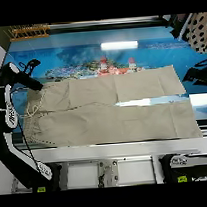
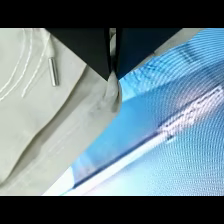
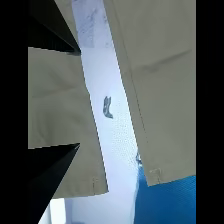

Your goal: Fold the clothes and pants, and hang the long-sleeved shirts on hangers.

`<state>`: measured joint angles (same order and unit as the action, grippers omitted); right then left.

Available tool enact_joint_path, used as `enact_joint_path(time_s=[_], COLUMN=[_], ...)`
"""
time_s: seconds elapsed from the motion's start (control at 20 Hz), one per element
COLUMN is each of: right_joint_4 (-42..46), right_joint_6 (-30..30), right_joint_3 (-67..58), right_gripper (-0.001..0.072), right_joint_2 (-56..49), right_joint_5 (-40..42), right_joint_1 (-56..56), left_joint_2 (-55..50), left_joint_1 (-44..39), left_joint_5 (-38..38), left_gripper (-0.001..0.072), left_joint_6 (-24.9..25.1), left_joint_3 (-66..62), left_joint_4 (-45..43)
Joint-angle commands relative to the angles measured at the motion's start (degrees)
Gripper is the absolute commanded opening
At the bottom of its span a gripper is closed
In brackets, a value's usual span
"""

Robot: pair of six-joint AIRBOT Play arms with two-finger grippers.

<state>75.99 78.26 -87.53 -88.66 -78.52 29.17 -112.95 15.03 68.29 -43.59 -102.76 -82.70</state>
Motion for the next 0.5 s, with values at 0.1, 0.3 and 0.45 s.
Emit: enact_joint_path(time_s=[0.1, 0.3, 0.45], right_joint_4=[-13.5, -15.8, -17.4], right_joint_6=[8.4, 11.1, 11.1], right_joint_3=[7.3, 15.6, 18.1], right_gripper=[0.0611, 0.0611, 0.0611], right_joint_2=[-5.5, -5.5, -6.3], right_joint_5=[7.3, 16.6, 18.7], right_joint_1=[9.4, 9.5, 9.0], left_joint_2=[0.0, 0.0, 0.0], left_joint_1=[-0.1, -0.1, -0.1], left_joint_5=[0.8, 0.5, 0.5], left_gripper=[0.0007, 0.0007, 0.0007], left_joint_6=[0.1, 0.1, 0.1], left_joint_3=[0.0, 0.0, 0.0], left_joint_4=[0.0, 0.3, 0.3])
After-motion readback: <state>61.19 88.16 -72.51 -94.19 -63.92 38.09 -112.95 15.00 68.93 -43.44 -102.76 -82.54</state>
